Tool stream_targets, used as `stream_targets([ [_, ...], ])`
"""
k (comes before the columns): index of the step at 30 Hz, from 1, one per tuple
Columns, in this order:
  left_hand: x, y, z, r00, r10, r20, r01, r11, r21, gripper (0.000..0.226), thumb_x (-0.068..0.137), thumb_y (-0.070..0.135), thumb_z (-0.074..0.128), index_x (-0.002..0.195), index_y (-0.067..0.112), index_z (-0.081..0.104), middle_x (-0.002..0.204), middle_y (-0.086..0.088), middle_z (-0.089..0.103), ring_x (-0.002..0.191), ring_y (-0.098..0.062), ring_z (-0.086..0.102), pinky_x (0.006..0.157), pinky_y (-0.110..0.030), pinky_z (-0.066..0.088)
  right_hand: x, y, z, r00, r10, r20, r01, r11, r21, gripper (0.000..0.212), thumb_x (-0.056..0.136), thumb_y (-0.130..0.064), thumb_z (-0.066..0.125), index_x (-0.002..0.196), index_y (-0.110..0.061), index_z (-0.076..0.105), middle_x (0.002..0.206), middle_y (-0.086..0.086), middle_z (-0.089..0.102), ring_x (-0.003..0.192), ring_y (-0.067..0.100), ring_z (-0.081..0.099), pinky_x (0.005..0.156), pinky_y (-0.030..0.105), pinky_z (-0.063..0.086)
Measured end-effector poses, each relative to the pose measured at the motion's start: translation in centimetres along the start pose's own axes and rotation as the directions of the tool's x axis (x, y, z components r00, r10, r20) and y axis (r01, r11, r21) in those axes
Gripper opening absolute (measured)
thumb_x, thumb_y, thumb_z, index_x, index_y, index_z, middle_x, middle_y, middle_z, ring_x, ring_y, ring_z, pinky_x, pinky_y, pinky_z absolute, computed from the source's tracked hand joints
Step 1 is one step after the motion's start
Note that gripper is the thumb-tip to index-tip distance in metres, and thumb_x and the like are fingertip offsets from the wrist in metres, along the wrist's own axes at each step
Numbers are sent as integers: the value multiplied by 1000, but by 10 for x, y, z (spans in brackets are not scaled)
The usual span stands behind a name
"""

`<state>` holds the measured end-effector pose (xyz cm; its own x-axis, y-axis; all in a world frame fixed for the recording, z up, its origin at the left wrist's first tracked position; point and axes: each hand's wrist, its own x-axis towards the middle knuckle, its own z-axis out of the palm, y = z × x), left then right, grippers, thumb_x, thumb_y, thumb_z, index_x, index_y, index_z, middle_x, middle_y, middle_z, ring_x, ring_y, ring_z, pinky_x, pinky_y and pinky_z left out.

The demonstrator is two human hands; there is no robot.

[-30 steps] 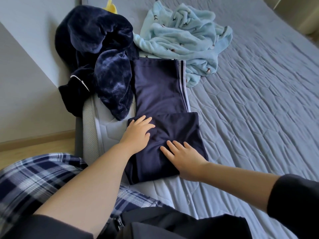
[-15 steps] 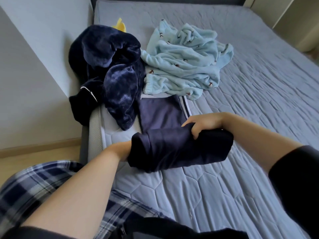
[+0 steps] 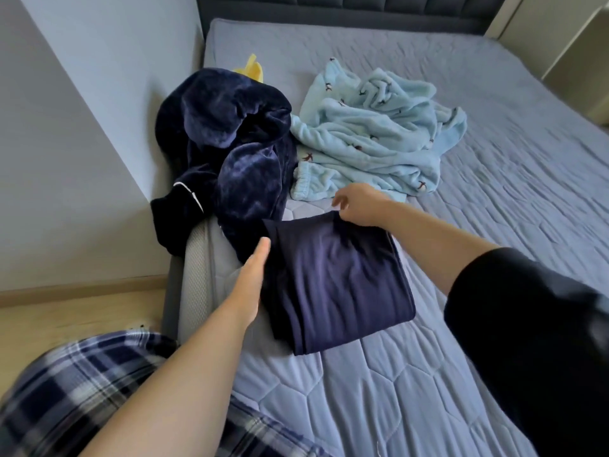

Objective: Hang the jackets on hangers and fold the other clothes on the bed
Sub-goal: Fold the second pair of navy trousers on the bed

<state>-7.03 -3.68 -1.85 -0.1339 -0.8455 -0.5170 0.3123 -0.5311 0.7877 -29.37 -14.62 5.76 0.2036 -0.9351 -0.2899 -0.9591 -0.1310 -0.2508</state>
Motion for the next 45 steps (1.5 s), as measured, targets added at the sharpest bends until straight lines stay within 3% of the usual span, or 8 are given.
stream_targets([
  [4,1,-14,14,979,109,-173,-8,867,498,85,70,43,79,139,18,37,138,0,47,120,-17,51,101,-31,41,0,24,35,903,279,-327,-207,949,238,53,85,-40,62,129,-13,53,130,8,54,118,27,52,92,36,44],
  [7,4,-22,20,961,91,-260,80,811,579,99,66,44,82,143,13,26,142,-5,41,123,-24,49,92,-29,39,-23,55,62,862,506,-37,-310,584,750,63,79,-53,68,125,-12,58,124,5,62,112,23,59,96,35,47],
  [11,5,-25,27,967,-80,-243,179,891,418,102,71,34,81,147,11,15,145,-5,39,126,-26,46,95,-32,37,-60,74,90,784,328,527,-589,129,798,63,69,-57,74,111,-11,66,105,10,72,95,24,70,81,33,55],
  [21,-1,45,-5,956,-149,252,58,941,333,45,67,17,72,111,16,66,102,-3,74,89,-20,71,71,-27,55,-110,63,112,896,19,444,-432,-201,879,39,66,-24,82,101,-10,75,103,10,72,93,24,70,74,36,58],
  [26,1,26,-14,984,168,-56,37,112,993,54,88,40,61,134,16,46,135,-4,53,118,-24,53,84,-31,40,-118,68,124,876,115,468,-461,-84,883,48,85,-43,57,121,-11,61,105,10,70,86,22,67,73,32,54],
  [28,-1,16,-3,922,387,22,-29,10,1000,53,91,43,53,136,16,41,131,-6,53,117,-28,51,83,-37,42,-108,70,119,898,212,386,-365,-129,922,44,93,-43,52,123,-12,61,113,10,68,97,23,65,84,34,52],
  [34,14,0,2,948,264,-175,57,400,915,64,93,53,44,139,12,26,130,-11,52,108,-30,53,79,-38,41,-87,47,118,861,353,365,-351,-103,930,48,81,-33,74,119,-7,63,108,9,71,99,22,69,82,34,55],
  [45,26,-4,-14,937,286,-199,-12,597,802,43,95,47,43,130,21,39,103,1,56,91,-22,56,88,-42,48,-86,27,78,848,426,314,-253,-195,948,33,85,-17,68,114,0,64,86,12,71,72,21,68,64,30,55],
])
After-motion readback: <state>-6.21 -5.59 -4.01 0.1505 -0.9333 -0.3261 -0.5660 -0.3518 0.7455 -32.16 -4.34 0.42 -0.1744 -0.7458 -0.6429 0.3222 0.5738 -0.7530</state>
